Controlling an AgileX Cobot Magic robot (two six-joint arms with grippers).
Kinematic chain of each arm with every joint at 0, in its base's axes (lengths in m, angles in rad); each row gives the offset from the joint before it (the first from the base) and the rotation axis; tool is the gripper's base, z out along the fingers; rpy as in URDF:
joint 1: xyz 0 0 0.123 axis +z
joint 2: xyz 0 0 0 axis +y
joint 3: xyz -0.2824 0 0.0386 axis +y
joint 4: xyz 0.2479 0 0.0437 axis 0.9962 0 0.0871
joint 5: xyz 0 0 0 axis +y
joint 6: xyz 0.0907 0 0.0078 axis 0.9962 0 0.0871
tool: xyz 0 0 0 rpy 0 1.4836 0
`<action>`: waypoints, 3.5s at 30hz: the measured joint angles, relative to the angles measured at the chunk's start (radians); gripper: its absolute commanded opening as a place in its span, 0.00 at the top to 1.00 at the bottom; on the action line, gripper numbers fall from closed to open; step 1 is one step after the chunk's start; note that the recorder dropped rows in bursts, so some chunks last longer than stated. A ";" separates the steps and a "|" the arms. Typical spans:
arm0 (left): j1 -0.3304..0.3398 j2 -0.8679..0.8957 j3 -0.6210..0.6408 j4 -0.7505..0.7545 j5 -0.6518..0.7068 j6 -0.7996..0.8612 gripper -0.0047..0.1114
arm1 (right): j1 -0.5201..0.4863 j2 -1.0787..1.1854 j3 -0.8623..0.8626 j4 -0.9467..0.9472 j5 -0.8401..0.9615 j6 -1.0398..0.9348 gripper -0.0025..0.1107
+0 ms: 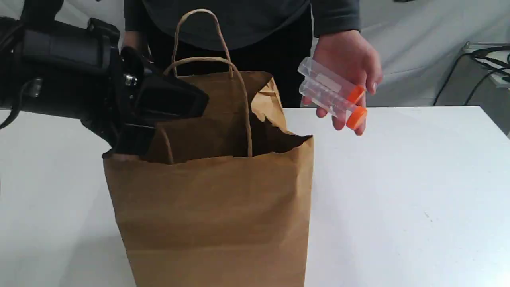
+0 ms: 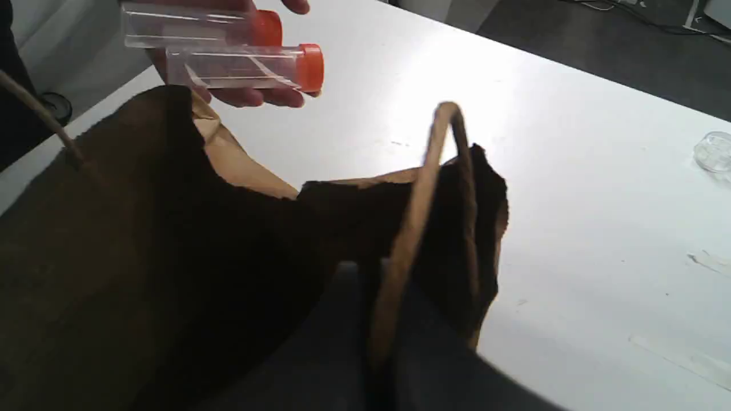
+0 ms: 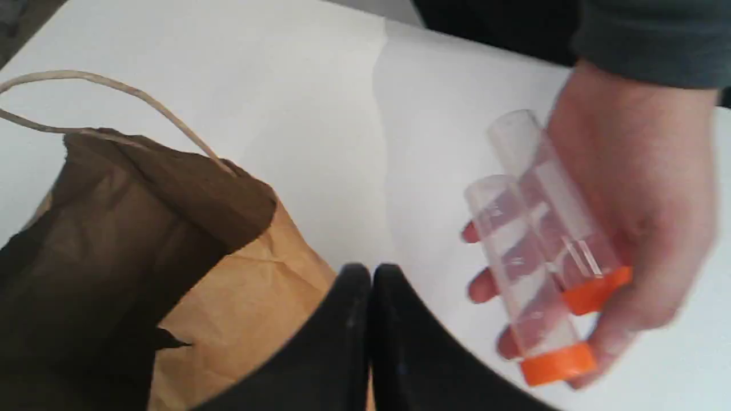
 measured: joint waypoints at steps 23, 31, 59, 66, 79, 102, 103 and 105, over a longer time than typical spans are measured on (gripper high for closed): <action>0.000 0.000 0.000 0.000 0.014 0.000 0.96 | 0.161 0.335 -0.279 0.117 0.024 -0.154 0.98; 0.000 0.000 0.000 0.000 0.014 0.000 0.96 | 0.256 0.355 -0.325 -0.058 0.029 -0.156 0.98; 0.000 0.000 0.000 0.000 0.014 0.000 0.96 | 0.303 0.355 -0.325 -0.141 -0.009 -0.167 0.56; 0.000 0.000 0.000 0.000 0.017 0.000 0.96 | 0.303 0.370 -0.326 -0.193 -0.010 -0.187 0.49; 0.000 0.000 0.000 0.000 0.017 0.000 0.96 | 0.303 0.434 -0.326 -0.204 -0.008 -0.189 0.51; 0.000 0.000 -0.072 -0.033 0.086 -0.022 0.96 | 0.261 0.436 -0.326 -0.023 -0.012 -0.041 0.98; 0.000 0.000 -0.080 -0.038 0.091 -0.022 0.96 | 0.247 0.436 -0.326 -0.003 -0.012 -0.028 0.98; 0.000 0.000 -0.107 -0.054 0.106 -0.022 0.96 | 0.210 0.436 -0.326 0.049 -0.012 -0.006 0.98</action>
